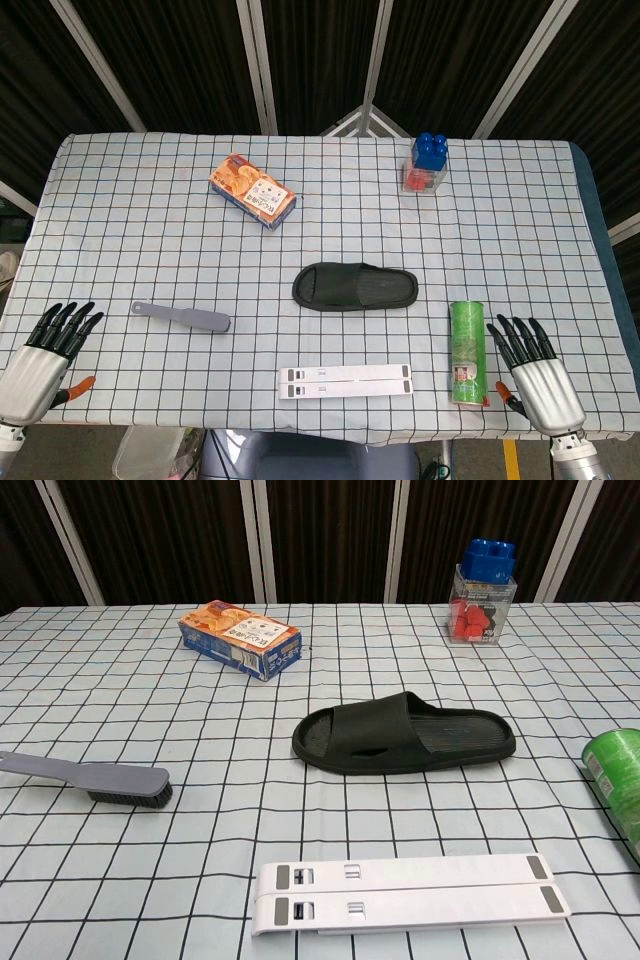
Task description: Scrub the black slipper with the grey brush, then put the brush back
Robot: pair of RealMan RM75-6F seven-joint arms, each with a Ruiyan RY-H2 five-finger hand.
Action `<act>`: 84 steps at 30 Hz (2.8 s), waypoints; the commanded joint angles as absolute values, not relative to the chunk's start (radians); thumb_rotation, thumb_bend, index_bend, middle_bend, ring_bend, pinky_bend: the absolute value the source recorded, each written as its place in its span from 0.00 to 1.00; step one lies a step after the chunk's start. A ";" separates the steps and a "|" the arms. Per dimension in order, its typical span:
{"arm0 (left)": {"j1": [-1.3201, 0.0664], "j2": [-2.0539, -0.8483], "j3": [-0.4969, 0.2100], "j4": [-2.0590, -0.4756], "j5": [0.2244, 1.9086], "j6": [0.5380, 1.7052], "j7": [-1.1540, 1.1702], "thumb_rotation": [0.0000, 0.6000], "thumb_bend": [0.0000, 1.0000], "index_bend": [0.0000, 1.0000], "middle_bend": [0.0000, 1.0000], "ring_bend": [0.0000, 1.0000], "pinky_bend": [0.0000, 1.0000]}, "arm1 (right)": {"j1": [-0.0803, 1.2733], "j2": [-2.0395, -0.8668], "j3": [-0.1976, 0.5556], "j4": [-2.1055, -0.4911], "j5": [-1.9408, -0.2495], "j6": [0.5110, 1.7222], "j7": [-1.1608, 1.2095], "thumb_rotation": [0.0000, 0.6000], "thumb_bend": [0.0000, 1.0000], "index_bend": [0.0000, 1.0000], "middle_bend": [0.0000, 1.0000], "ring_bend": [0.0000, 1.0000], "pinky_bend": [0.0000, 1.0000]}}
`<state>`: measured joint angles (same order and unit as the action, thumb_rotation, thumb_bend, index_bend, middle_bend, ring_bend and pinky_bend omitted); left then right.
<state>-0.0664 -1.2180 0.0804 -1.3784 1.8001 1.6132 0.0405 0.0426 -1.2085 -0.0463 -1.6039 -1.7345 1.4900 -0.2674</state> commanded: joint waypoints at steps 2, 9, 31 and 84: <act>-0.067 -1.212 0.080 -1.391 1.778 1.592 0.054 1.00 0.03 0.00 0.03 0.00 0.02 | 0.050 -1.201 -0.053 -1.608 -1.729 1.472 -0.249 1.00 0.32 0.00 0.00 0.00 0.00; -0.123 -1.227 0.038 -1.436 1.682 1.453 0.108 1.00 0.09 0.15 0.24 0.19 0.23 | 0.060 -1.193 -0.051 -1.603 -1.694 1.437 -0.235 1.00 0.32 0.00 0.00 0.00 0.00; -0.396 -1.489 -0.083 -1.360 1.504 1.088 0.269 1.00 0.26 0.26 0.38 0.32 0.32 | 0.087 -1.156 -0.031 -1.631 -1.601 1.371 -0.200 1.00 0.32 0.00 0.00 0.00 0.00; -0.483 -1.589 -0.040 -1.364 1.453 1.063 0.369 1.00 0.47 0.52 0.61 0.52 0.46 | 0.093 -1.138 -0.039 -1.644 -1.576 1.366 -0.184 1.00 0.32 0.00 0.00 0.00 0.00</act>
<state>-0.4832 -1.5870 -0.0406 -1.3663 1.4534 1.0618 0.3664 0.0930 -1.1379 -0.0388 -1.6436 -1.5757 1.3655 -0.1844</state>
